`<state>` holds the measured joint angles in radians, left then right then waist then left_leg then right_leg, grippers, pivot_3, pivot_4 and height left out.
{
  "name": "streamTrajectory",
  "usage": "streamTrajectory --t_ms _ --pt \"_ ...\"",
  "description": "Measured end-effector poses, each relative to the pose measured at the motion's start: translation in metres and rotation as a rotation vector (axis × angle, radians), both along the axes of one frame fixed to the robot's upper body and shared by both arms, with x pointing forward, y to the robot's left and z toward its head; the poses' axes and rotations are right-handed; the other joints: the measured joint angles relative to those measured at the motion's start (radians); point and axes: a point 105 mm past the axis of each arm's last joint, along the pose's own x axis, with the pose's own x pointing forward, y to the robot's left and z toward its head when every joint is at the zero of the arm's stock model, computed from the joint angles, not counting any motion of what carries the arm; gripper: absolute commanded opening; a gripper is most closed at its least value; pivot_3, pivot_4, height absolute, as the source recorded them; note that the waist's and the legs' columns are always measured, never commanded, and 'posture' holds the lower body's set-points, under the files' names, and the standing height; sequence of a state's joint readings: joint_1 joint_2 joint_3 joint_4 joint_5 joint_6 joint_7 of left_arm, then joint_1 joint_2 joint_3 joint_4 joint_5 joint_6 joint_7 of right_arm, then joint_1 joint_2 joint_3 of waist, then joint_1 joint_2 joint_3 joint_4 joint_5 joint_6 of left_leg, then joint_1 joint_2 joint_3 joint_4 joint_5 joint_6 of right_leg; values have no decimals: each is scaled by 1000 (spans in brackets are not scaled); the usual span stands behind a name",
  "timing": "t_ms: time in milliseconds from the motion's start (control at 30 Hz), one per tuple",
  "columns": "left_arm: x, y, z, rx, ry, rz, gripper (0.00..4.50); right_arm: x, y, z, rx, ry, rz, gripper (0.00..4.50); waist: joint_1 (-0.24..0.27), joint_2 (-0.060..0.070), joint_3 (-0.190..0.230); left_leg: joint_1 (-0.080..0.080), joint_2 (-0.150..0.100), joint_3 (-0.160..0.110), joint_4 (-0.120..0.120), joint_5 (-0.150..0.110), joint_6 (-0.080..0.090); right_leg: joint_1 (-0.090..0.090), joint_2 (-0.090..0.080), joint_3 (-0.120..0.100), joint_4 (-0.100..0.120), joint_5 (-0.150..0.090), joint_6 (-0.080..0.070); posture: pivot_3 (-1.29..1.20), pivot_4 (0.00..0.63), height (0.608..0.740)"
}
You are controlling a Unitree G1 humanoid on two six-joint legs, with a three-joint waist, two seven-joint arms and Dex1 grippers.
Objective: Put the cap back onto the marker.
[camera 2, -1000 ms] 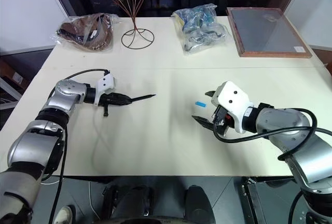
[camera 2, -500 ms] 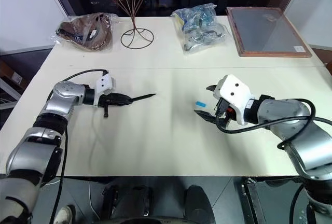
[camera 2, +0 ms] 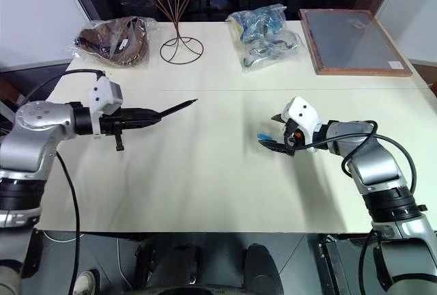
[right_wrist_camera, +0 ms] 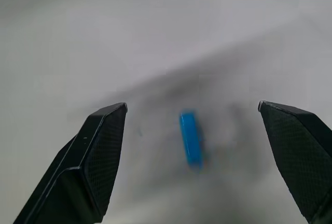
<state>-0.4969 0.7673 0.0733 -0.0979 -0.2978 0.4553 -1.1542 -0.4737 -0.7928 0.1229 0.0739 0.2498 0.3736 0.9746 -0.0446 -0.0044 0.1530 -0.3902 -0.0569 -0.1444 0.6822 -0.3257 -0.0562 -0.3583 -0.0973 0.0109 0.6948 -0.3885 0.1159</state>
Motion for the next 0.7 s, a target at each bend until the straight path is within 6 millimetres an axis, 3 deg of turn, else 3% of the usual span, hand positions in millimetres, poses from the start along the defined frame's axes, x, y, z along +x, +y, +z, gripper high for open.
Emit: streamTrajectory --t_ms 267,700 --pt "-19 -8 -5 -29 18 35 17 13 -2 -9 -43 -23 -6 4234 0 0 0 0 1 2 -1 0 0 1 1 0 -6 0 0 0 150 740" --pt "-19 -6 -5 -38 14 68 17 13 -6 -24 -52 33 -41 4234 0 0 0 0 1 2 -1 0 0 1 1 0 -7 0 0 0 150 740"
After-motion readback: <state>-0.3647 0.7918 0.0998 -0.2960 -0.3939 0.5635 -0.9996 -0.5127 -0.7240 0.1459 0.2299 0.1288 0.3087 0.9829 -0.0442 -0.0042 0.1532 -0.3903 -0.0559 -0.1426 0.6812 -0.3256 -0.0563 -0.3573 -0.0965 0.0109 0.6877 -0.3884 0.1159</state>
